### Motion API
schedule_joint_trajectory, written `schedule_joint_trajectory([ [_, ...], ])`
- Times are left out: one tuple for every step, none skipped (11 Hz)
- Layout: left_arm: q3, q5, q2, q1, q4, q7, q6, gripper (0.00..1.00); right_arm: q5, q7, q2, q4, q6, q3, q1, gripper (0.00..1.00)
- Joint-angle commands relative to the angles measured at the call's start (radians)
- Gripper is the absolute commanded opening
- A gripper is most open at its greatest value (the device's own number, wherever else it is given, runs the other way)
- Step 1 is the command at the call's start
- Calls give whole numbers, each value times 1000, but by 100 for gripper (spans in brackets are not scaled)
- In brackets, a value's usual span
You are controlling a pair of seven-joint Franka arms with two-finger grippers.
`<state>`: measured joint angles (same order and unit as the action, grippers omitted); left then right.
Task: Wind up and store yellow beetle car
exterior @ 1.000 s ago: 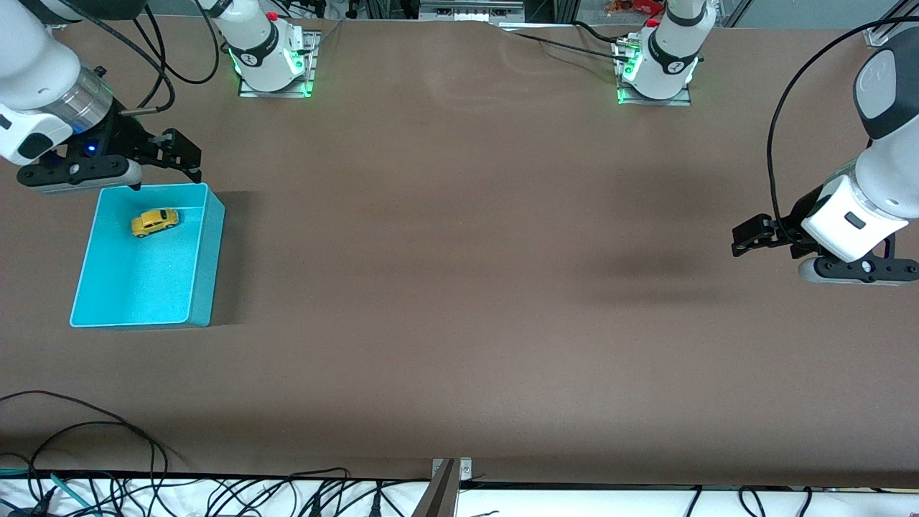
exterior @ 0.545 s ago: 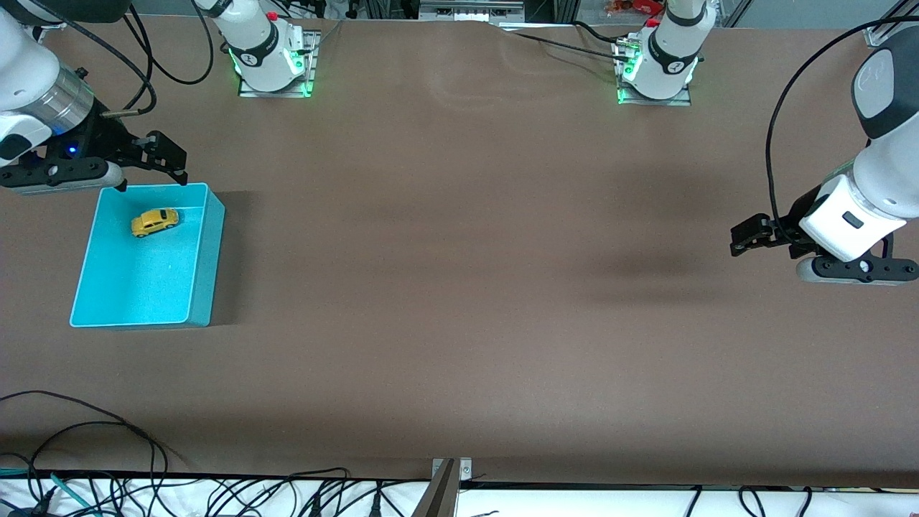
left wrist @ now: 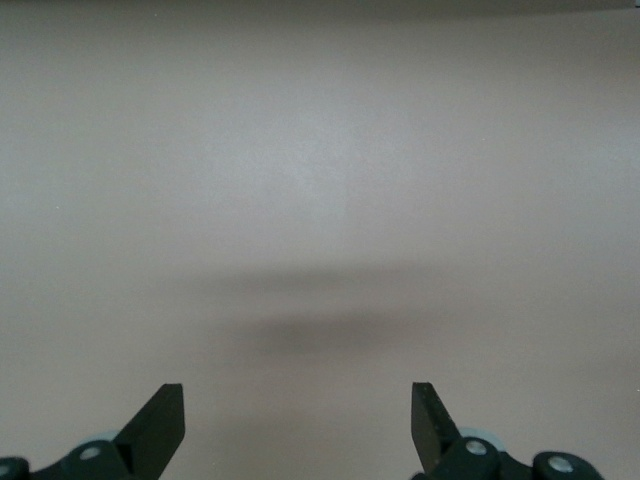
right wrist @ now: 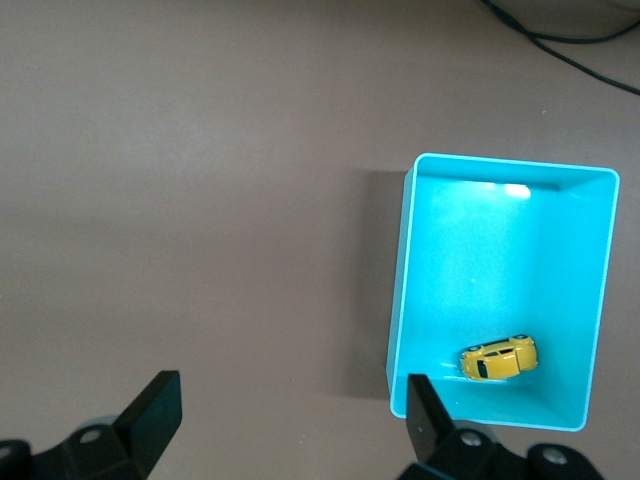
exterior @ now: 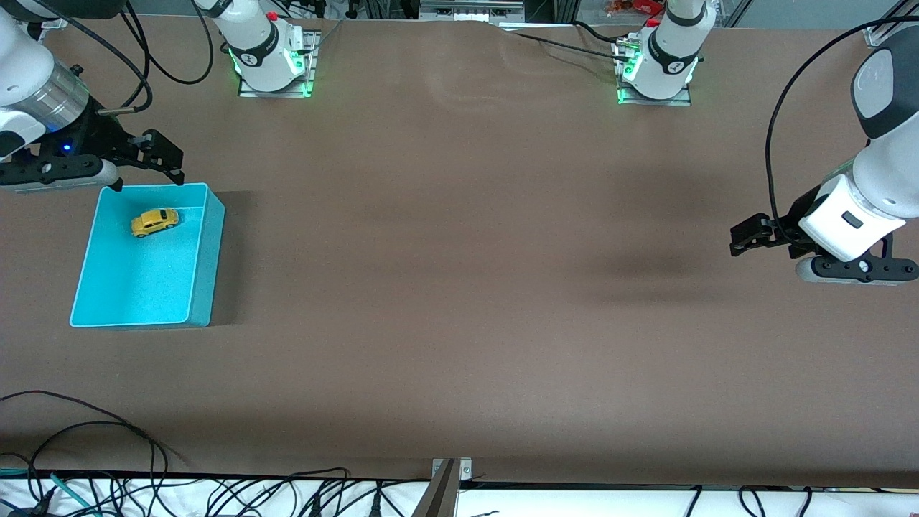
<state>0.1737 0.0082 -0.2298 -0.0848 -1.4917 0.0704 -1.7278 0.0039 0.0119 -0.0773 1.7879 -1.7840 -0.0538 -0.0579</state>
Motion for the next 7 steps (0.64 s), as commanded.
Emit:
schedule_joint_trajectory([
  [-10,29,-6,13,27,-18,22,100,-12,10,-9,-21,29,9,3,100],
  [-10,27,-6,14,27,-18,22,100,-12,11,-10,-27,31,18,3,100],
  [-10,27,-6,14,27,-18,22,100,-12,14,-9,-38,31,28,3,100],
  [-10,27,-6,14,27,-17,22,100,-12,14,-7,-38,31,28,3,100],
  [-10,29,-6,14,27,-17,22,100,-12,13,-7,-38,31,28,3,100],
  [-10,29,-6,14,27,-17,22,100,-12,13,-7,-38,31,28,3,100],
  [-10,29,-6,14,27,-17,22,100,-12,13,-7,-38,31,28,3,100],
])
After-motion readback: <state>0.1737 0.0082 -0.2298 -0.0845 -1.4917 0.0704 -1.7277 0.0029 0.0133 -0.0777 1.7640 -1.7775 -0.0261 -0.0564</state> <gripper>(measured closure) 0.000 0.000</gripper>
